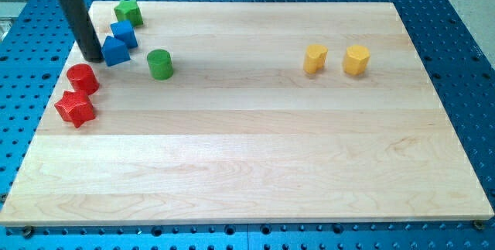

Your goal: Move the red circle below the blue triangle

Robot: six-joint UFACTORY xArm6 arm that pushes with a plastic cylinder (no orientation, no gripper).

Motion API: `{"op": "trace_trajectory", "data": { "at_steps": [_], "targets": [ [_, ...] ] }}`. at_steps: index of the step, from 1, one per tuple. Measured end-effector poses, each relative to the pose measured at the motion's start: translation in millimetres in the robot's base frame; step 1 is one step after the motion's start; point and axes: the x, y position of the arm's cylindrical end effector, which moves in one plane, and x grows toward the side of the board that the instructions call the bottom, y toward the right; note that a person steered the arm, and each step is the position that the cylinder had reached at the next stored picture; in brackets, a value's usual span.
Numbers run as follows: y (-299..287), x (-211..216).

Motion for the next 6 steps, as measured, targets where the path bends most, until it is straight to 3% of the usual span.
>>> {"op": "trace_trajectory", "data": {
  "at_steps": [1,3,4,6],
  "targets": [
    [-40,7],
    [-35,52],
    [-14,86],
    [35,75]
  ]
}}
